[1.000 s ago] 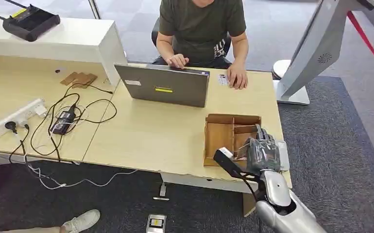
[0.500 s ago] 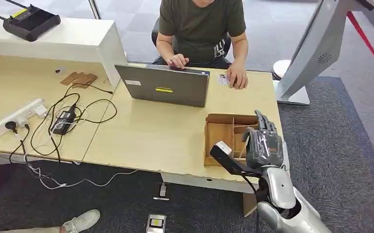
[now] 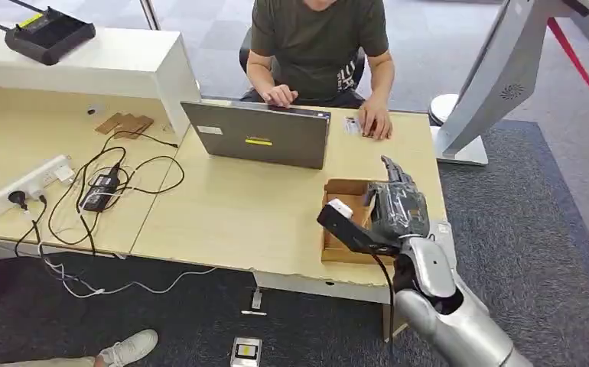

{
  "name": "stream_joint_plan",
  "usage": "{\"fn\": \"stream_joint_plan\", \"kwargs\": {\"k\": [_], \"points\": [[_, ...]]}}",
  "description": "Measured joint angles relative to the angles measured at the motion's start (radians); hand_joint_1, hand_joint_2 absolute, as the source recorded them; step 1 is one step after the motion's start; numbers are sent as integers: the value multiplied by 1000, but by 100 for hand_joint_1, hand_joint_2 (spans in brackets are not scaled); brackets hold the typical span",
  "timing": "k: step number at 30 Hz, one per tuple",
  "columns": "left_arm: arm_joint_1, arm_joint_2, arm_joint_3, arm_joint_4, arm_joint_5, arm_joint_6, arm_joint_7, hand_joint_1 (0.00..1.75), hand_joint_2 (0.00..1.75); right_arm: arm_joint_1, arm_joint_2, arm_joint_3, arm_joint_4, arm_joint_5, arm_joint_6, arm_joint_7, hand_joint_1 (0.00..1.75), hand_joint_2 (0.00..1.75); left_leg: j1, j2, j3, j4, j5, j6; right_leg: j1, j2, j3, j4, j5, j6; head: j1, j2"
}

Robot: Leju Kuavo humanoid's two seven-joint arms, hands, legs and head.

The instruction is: Pass the card to the sensor for recognition and then transmit it.

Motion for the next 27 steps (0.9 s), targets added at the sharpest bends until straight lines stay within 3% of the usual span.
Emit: {"fn": "stream_joint_plan", "kwargs": {"k": [7, 27], "points": [[-12, -1, -3, 0, -11, -5, 13, 0, 175, -45, 8, 0, 54, -59, -14, -8, 175, 175, 0, 0, 0, 0, 0, 0, 0, 0, 0, 0, 0, 0, 0, 0], [-17, 0, -8, 1, -8, -13, 19, 0, 175, -75, 15, -3, 149, -67, -25, -34, 175, 175, 0, 0, 0, 0, 0, 0, 0, 0, 0, 0, 0, 0, 0, 0]]}}
